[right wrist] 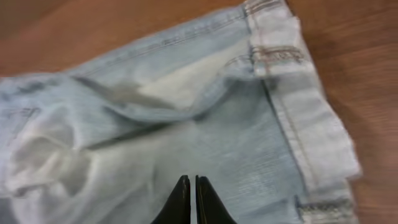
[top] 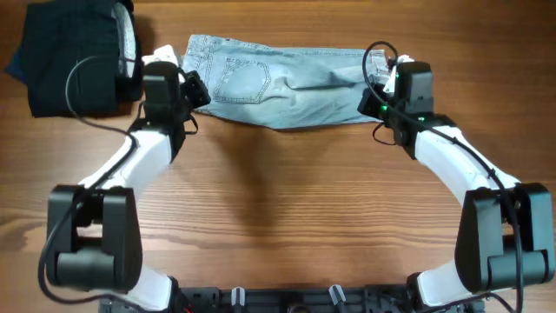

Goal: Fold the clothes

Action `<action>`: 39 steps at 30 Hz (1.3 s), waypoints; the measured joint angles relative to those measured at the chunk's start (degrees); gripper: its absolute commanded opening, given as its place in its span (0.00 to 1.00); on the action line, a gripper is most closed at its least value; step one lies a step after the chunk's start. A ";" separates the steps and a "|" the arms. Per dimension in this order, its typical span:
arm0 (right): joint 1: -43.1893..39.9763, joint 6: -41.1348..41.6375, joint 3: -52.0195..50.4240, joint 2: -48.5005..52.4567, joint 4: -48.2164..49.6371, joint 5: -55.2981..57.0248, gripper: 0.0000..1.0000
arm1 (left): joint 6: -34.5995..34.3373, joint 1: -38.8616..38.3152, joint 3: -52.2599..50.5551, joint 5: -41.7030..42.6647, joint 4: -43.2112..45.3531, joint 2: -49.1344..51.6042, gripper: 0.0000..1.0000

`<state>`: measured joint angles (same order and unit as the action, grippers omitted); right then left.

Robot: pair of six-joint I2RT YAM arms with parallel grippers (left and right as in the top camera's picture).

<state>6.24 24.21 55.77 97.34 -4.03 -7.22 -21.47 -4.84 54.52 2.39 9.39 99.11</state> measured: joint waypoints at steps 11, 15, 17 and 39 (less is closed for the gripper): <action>0.07 -3.76 12.41 9.90 -9.31 3.45 0.04 | 1.92 0.00 15.52 -0.87 -10.58 13.92 0.04; 0.07 -3.76 12.41 13.64 -8.94 3.48 0.04 | 1.92 0.00 15.52 -0.87 -9.62 16.15 0.04; 0.07 -3.78 12.41 15.19 -8.20 3.48 0.04 | 1.92 0.00 15.54 -0.87 -9.11 17.07 0.04; -4.46 -3.48 15.78 17.18 -24.85 4.90 0.04 | 1.64 -5.95 17.88 -3.65 -22.80 18.43 0.04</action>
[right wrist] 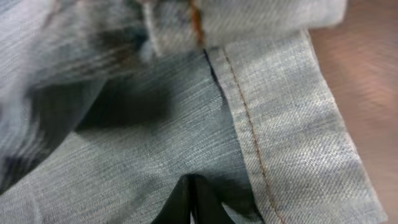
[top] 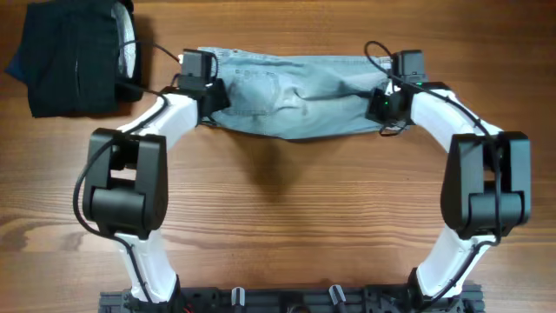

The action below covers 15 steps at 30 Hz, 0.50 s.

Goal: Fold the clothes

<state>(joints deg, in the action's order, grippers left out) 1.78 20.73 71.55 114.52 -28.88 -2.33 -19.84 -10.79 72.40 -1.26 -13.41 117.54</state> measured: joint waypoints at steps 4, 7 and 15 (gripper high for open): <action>-3.21 1.05 0.52 -0.52 -6.12 -0.11 0.04 | -0.17 -3.56 0.68 -0.59 -3.39 -0.15 0.04; -4.04 3.65 0.83 -0.87 -11.19 1.03 0.04 | -2.62 -5.57 1.31 -1.09 -8.39 -0.76 0.04; -4.24 5.38 -0.79 -2.82 -12.66 0.28 0.04 | -5.16 -6.36 1.70 -0.83 -13.40 -1.62 0.04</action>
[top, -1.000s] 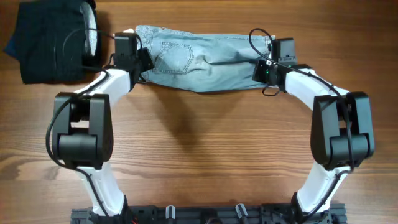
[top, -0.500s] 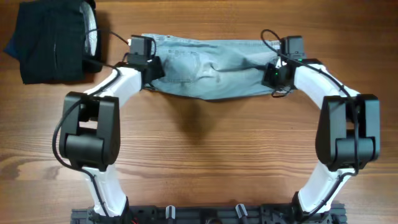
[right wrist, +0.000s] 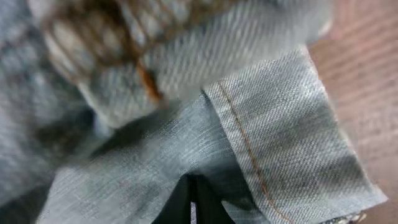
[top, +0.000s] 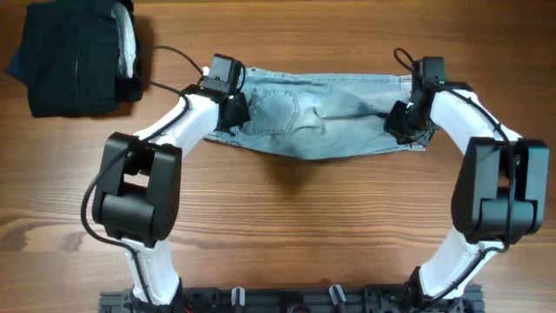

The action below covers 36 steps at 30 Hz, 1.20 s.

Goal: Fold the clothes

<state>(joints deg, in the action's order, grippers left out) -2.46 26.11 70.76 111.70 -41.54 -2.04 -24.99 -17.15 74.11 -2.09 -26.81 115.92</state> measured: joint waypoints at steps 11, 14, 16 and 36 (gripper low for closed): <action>0.37 -3.72 -2.19 -11.21 2.91 -6.23 0.04 | -0.22 -0.02 -0.24 -0.02 0.50 -0.09 0.04; 2.93 -4.22 -2.36 -11.17 5.01 -7.13 0.04 | -0.22 -0.02 -0.28 0.00 0.61 -0.11 0.04; 5.25 -4.37 -2.40 -10.67 6.54 -7.39 0.04 | -0.24 -0.02 -0.28 0.00 0.61 -0.11 0.04; 9.07 -3.43 -3.10 2.25 36.89 -2.51 0.04 | -0.63 -0.02 -0.44 0.00 0.92 -0.17 0.04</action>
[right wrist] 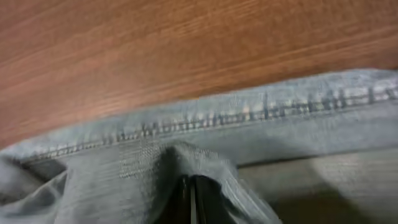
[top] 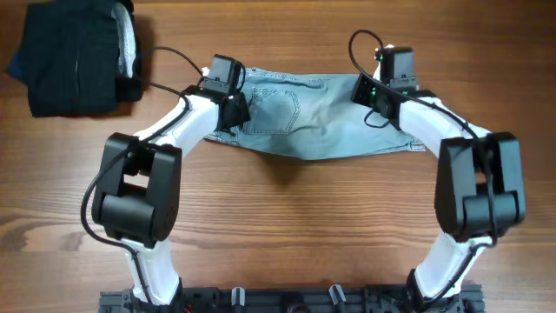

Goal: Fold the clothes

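Note:
Light blue jeans [top: 313, 122] lie flat across the far middle of the table, the back pocket toward the left. My left gripper [top: 234, 106] sits on their left, waistband end, shut on the denim. At their far edge, left of the right-hand end, is my right gripper [top: 369, 94]. In the right wrist view this gripper [right wrist: 189, 190] is shut, with a ridge of denim [right wrist: 205, 158] tented over its tips and a stitched hem [right wrist: 249, 112] running across just beyond them.
A pile of dark folded clothes [top: 74, 56] with something white tucked at its side lies at the far left corner. Bare wooden tabletop [top: 278, 226] stretches from the jeans to the near edge. Both arms arch in from the near side.
My right gripper has shifted from the right end of the jeans to their far edge, further left. Its view now shows the hem and bare wood beyond. Left gripper and jeans outline are unchanged.
At first the jeans lay further left, with a gripper at each end. Then both grippers stood further right and the jeans with them. By 1.2 s ago the jeans had reached their present spot. Now only the right gripper has shifted, to the far edge.

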Action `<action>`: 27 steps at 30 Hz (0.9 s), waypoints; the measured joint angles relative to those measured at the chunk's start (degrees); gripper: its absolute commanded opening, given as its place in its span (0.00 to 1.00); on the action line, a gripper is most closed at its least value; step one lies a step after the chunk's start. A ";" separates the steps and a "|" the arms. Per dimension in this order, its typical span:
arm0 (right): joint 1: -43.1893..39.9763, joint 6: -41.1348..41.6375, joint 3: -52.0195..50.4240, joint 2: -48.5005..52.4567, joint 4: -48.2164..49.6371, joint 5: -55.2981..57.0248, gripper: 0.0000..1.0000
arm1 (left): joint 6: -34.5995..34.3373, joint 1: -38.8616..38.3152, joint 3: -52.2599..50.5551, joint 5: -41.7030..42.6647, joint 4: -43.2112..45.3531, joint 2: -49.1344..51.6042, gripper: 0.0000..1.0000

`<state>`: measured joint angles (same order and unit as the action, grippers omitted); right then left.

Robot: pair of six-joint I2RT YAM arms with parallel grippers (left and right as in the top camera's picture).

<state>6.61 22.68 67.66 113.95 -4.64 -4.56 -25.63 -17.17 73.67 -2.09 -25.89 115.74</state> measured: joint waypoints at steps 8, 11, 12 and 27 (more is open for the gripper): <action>-0.02 -0.04 1.16 1.55 2.80 2.08 0.04 | 0.00 0.00 -0.04 0.09 0.07 0.00 0.04; -0.37 -1.95 1.64 -1.03 -1.09 2.10 0.04 | 0.00 0.00 -0.07 0.11 0.15 0.00 0.04; -0.70 -2.78 1.70 -3.21 -2.93 2.27 0.05 | 0.00 0.00 -0.07 0.15 0.15 0.00 0.04; -20.00 -12.55 3.06 -25.11 -38.80 0.39 0.98 | 0.00 0.02 -0.22 0.22 0.39 -0.07 0.04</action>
<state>-13.39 10.13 70.72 88.84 -43.44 -4.16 -25.63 -17.15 73.45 -1.87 -25.50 115.68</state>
